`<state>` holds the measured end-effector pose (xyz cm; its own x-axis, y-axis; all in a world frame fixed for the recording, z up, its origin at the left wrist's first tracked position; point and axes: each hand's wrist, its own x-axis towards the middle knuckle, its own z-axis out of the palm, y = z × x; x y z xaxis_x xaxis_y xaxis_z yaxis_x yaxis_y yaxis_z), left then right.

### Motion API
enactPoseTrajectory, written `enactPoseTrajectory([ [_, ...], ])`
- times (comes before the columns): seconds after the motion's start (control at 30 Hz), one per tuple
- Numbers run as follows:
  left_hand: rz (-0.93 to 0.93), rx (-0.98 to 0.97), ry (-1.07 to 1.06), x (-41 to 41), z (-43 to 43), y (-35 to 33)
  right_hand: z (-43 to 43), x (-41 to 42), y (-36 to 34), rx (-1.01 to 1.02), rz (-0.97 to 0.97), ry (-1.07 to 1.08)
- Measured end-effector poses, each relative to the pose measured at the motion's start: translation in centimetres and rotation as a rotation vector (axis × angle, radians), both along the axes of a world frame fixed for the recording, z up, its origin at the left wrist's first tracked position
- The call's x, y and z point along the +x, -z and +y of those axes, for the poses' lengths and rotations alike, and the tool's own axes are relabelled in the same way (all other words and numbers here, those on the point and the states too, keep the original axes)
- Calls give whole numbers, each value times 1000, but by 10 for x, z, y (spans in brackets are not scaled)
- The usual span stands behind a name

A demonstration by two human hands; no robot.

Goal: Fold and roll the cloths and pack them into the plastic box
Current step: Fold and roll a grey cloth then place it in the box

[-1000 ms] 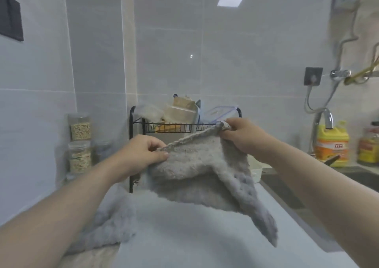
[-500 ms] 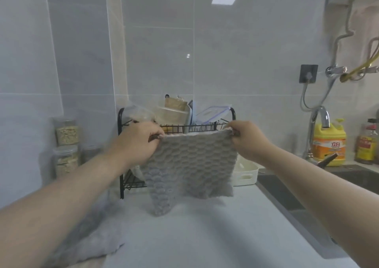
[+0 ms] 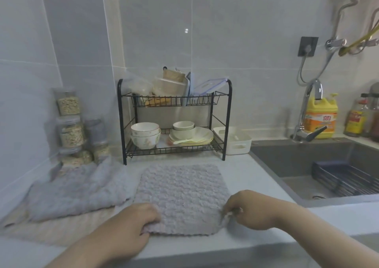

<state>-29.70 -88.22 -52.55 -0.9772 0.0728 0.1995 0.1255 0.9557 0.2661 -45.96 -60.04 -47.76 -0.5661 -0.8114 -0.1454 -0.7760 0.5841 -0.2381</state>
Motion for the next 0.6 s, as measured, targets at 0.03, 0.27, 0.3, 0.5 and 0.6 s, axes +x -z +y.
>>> enactPoseTrajectory([
  [0.03,-23,-7,-36,4,-1,-1,4,4,-1,4,-1,5],
  [0.27,-152,-24,-155,21,-12,-9,19,27,0,44,114,-97],
  [0.3,-158,-25,-166,22,-10,-11,19,32,1,71,161,-133],
  [0.5,-127,233,-290,23,-6,-29,16,24,-7,-46,106,-11],
  [0.6,-54,439,-391,9,-14,-35,9,26,-12,-124,-24,12],
])
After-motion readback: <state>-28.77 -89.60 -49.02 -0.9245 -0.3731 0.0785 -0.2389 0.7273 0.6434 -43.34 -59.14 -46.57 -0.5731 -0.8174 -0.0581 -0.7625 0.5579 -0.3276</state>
